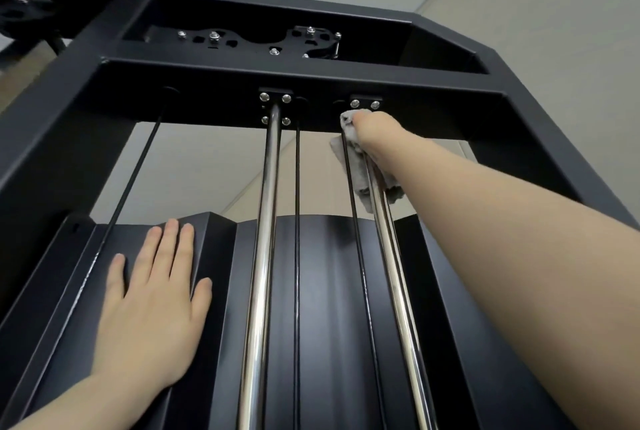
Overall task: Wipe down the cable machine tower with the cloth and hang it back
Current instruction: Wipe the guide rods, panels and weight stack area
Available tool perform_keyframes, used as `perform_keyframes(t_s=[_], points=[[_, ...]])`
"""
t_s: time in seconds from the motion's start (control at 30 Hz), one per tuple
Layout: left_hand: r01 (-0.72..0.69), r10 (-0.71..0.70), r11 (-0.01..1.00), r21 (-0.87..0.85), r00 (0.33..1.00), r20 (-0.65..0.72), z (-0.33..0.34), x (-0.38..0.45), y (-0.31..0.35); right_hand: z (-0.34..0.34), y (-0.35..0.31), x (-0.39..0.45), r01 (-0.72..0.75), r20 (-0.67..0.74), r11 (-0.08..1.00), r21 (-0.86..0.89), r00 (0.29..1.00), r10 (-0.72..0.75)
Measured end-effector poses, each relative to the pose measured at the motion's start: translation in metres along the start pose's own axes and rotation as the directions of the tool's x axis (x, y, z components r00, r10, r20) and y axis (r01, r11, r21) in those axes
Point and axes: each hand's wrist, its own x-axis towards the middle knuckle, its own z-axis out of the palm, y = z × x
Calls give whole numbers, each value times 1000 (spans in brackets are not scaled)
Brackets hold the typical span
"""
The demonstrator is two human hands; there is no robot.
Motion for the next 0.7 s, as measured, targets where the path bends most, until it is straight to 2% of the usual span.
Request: perform_keyframes(t_s=[0.07,0.13,0.23,0.37,0.47,0.53,0.6,0.7], points=[[2,-2,1000,-1,1000,9,-1,2,0,7,2,-5,-62,-42,987,-145,997,57],[5,-5,1000,-2,1000,19,-2,1,0,21,13,-20,-139,-161,972,-191,981,109],[16,-16,1000,-6,1000,22,-1,0,2,28,25,-27,-91,-165,942,-322,986,39],[11,-11,1000,0,1000,23,-1,1,1,18,4,-5,-56,-169,946,-320,986,1],[7,-7,1000,3,1000,30,-2,0,1,27,8,-10,-24,-313,987,-159,950,-27],[5,-5,1000,-3,999,32,-1,1,0,29,18,-28,48,-394,999,6,918,-42],[7,-7,1000,-16,1000,27,-1,1,0,29,34,-51,199,-358,964,178,925,-125],[12,-11,1000,-16,1000,22,0,0,1,24,58,-77,270,-261,912,309,946,-191]])
